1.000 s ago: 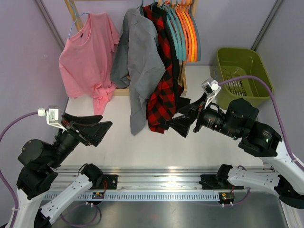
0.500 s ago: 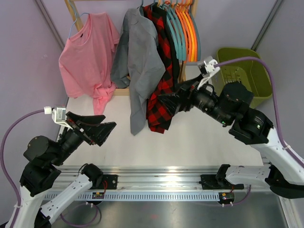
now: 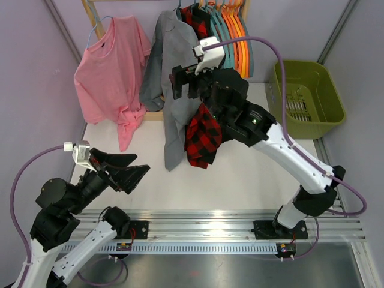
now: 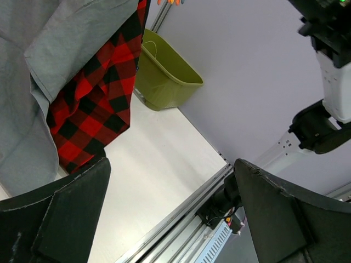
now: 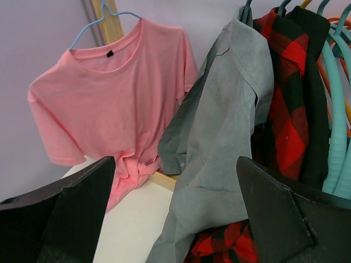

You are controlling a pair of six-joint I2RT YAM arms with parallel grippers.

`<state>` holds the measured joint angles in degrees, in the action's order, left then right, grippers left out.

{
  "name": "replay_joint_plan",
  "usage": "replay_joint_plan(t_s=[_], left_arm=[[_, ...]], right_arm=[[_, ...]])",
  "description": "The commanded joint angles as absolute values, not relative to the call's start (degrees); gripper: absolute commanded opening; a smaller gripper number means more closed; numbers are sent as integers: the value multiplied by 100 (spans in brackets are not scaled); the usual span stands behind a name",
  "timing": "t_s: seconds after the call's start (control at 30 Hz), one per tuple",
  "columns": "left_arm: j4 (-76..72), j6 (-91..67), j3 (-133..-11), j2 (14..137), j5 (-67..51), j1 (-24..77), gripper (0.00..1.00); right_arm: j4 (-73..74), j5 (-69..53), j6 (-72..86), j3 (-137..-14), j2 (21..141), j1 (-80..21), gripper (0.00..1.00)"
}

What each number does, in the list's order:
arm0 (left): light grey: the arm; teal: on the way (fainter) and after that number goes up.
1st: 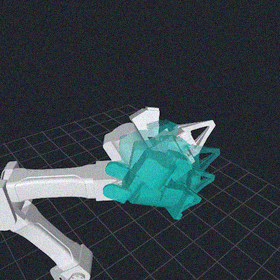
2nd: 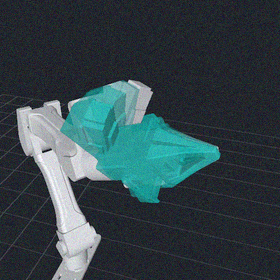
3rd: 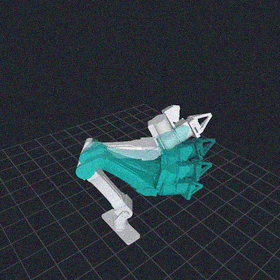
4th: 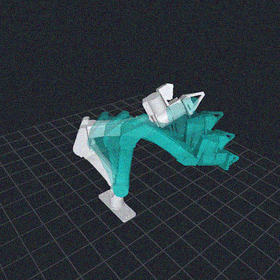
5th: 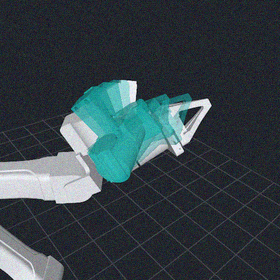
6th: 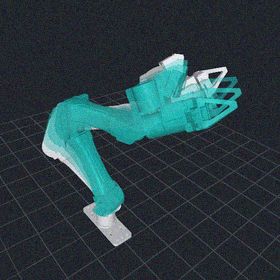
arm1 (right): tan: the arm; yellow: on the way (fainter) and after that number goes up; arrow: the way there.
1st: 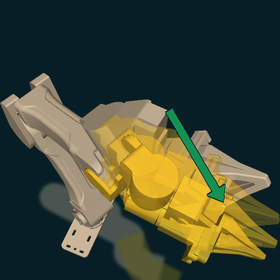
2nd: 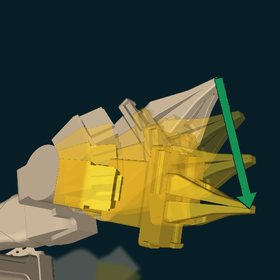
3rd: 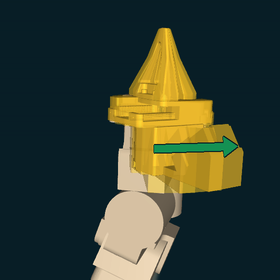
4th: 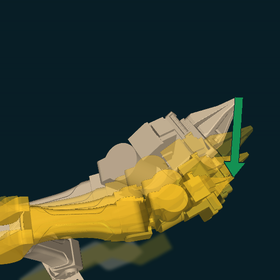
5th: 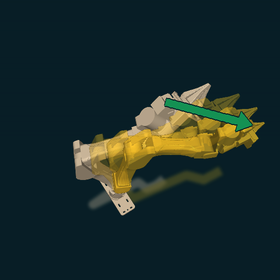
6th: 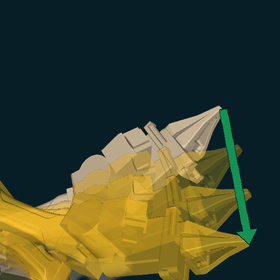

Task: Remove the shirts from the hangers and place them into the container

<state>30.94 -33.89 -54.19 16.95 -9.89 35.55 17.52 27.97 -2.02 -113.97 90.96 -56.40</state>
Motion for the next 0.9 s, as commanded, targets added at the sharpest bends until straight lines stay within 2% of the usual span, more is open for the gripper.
replay_joint_plan(t_s=[0.0, 0.4, 0.5, 0.63, 0.67, 0.73, 0.8, 0.83, 0.87], left_arm=[[2953, -3322, -5431, 1494, -1204, 3568, 99], [3226, -3173, -5528, 1257, -1064, 3568, 99], [3243, -3173, -5546, 1257, -1072, 3568, 99], [3269, -3182, -5563, 1248, -1081, 3568, 99], [3287, -3190, -5572, 1239, -1081, 3568, 99], [3287, -3199, -5572, 1204, -1055, 3568, 99], [3287, -3208, -5581, 1178, -1046, 3568, 99], [3287, -3208, -5581, 1160, -1046, 3568, 99], [3287, -3225, -5581, 1151, -1055, 3568, 99]], right_arm=[[1266, 3471, -483, -11952, 9509, -5502, 100], [1652, 3296, -343, -13359, 10907, -4791, 99], [1775, 2911, -255, -13623, 11118, -4580, 97], [2144, 2190, 263, -13913, 11294, -4202, 73], [2188, 2041, 455, -13887, 11294, -4132, 62], [2250, 1575, 623, -13895, 11311, -3921, 56], [2521, 1084, 904, -14088, 11381, -3780, 47], [2618, 916, 975, -14176, 11460, -3666, 41], [2767, 766, 1080, -14316, 11504, -3639, 31]])
